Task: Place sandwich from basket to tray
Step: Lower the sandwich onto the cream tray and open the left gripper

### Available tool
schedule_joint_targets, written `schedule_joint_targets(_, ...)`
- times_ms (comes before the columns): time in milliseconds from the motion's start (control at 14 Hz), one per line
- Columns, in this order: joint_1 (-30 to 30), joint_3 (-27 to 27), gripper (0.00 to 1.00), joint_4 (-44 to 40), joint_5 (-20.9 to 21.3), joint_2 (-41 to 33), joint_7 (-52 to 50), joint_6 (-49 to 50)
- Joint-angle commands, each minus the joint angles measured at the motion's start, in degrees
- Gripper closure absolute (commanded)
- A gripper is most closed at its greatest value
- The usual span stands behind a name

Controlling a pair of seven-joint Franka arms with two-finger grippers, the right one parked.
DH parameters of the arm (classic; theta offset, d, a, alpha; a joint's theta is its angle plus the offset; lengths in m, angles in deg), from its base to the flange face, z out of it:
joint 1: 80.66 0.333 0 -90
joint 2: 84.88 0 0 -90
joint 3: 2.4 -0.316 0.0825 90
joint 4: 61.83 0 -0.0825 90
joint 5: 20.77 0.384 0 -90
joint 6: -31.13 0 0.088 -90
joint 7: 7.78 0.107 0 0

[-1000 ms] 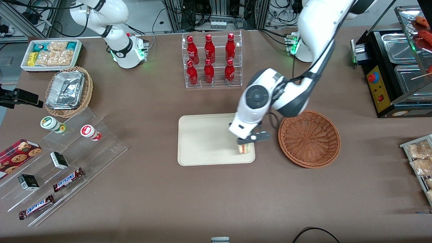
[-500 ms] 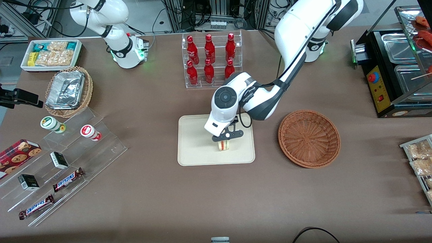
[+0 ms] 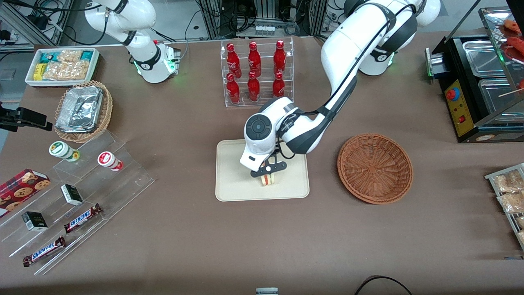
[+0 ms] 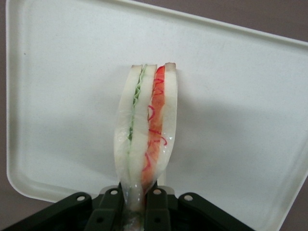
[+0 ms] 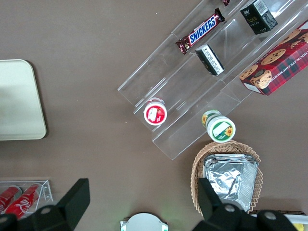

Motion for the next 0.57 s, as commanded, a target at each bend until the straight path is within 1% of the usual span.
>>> schedule_joint_targets(0, -1.75, -0.87, 1.0, -3.26, 1.05, 2.03, -1.79, 1.37)
schedule_joint_targets(143, -1.75, -0.87, 1.0, -3.17, 1.74, 2.12, -1.88, 0.93)
schedule_joint_targets(357, -1.75, -0.69, 1.0, -2.91, 1.66, 2.29, -1.97, 0.05)
schedule_joint_targets(429, -1.75, -0.69, 0.58, -2.65, 1.49, 2.29, -1.97, -0.47)
schedule_joint_targets(500, -1.75, -0.69, 0.01, -2.56, 1.57, 2.29, -1.89, -0.57)
